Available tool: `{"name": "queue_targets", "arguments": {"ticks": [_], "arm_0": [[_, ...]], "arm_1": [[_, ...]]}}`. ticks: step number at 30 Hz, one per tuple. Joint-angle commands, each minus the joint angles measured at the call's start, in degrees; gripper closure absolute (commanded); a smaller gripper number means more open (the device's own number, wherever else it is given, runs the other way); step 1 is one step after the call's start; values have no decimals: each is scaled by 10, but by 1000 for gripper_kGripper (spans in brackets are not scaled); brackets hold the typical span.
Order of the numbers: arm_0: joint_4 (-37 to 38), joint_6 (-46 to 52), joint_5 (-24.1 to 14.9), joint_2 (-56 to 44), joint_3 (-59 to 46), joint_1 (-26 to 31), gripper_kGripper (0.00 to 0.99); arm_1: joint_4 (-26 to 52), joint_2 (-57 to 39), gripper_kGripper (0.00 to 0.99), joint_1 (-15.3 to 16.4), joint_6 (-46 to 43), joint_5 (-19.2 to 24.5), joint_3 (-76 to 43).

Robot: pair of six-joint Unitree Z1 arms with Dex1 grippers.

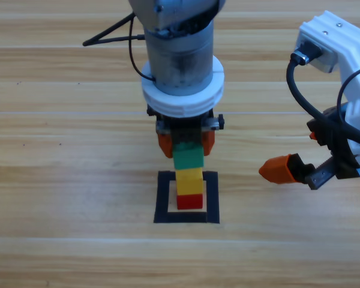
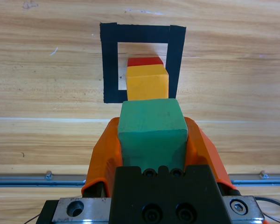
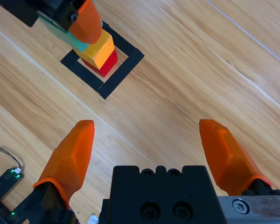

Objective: Stack the blocks in the rectangular block: red at the bottom, yellow in the middle, green on top

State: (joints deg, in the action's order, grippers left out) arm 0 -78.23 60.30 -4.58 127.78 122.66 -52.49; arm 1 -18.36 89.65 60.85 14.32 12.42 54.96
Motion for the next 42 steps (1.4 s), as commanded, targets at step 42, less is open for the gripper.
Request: {"name": "queue_targets", "arguments": {"ticks": [42], "arm_0": [[-6,-11,-7,57,14,-13,970]], "arm_1": [[-7,22,4,-13,-2,0,5]]}}
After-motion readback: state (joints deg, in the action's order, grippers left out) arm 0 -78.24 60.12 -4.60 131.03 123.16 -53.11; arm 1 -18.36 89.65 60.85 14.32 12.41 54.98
